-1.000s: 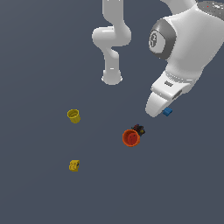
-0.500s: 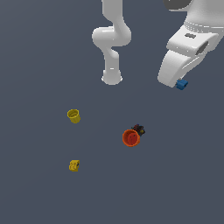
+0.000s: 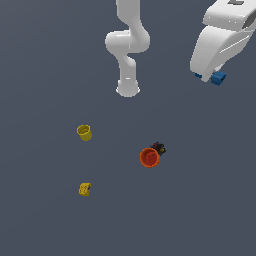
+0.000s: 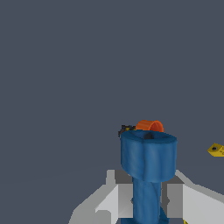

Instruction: Pick up a designated object from a clutter of objects.

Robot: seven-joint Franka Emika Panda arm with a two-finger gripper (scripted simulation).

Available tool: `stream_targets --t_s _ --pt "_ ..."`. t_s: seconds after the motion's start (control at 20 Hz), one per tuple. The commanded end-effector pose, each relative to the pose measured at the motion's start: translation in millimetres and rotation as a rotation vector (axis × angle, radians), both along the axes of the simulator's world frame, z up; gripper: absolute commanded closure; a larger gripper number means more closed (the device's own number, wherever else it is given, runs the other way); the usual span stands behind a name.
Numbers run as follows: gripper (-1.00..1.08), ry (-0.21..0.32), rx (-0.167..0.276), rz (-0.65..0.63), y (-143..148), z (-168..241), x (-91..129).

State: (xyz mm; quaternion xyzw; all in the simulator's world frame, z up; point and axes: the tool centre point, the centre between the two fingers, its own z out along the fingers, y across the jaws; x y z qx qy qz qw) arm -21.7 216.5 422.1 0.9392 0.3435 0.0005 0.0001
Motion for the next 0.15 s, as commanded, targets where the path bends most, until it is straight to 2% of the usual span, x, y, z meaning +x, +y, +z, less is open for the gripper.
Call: stream_targets --t_s 0.0,0.1 --pt "1.08 0.001 0.0 -0.001 0.4 4.1 -0.5" --pt "1.08 0.001 0.0 -0.001 0.6 4.5 -0.2"
